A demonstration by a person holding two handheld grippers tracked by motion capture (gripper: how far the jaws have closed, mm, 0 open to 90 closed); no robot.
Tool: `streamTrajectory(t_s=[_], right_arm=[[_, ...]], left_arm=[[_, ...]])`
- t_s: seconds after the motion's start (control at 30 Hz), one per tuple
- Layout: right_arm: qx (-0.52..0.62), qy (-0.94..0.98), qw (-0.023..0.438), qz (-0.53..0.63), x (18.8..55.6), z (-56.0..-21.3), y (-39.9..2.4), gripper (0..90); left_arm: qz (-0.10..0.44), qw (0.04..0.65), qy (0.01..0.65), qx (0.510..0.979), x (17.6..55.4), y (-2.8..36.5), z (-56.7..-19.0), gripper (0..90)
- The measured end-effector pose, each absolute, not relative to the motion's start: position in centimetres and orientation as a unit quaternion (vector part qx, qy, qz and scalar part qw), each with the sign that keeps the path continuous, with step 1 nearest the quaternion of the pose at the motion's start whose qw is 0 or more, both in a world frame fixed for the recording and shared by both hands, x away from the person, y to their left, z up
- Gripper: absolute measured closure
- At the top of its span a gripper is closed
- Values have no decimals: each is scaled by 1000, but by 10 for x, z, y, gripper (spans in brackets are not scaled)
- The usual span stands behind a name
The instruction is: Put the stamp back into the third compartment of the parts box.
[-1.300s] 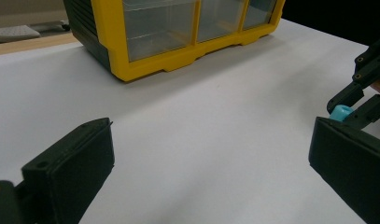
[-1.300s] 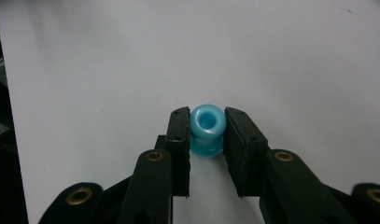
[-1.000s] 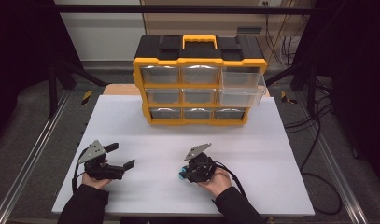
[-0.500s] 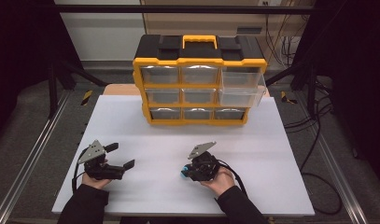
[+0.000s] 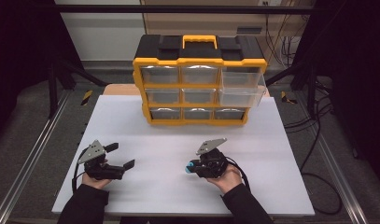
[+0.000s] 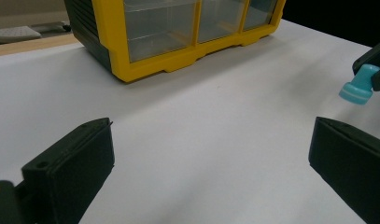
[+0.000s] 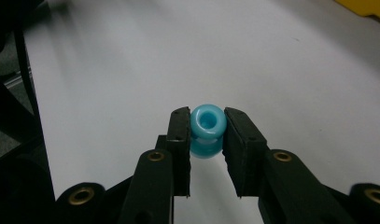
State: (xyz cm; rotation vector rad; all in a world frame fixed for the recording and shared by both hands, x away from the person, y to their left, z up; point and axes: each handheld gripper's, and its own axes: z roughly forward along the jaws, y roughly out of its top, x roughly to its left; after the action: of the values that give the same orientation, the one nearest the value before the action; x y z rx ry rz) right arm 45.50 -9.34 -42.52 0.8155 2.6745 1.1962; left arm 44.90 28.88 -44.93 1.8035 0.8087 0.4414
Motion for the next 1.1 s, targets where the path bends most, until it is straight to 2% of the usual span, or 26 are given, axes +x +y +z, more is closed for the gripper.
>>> streamTrajectory(t_s=[1.1], right_arm=[[297, 839, 92, 447, 451, -381, -153, 726]], left_arm=[[185, 529, 340, 755, 450, 288, -449, 0]])
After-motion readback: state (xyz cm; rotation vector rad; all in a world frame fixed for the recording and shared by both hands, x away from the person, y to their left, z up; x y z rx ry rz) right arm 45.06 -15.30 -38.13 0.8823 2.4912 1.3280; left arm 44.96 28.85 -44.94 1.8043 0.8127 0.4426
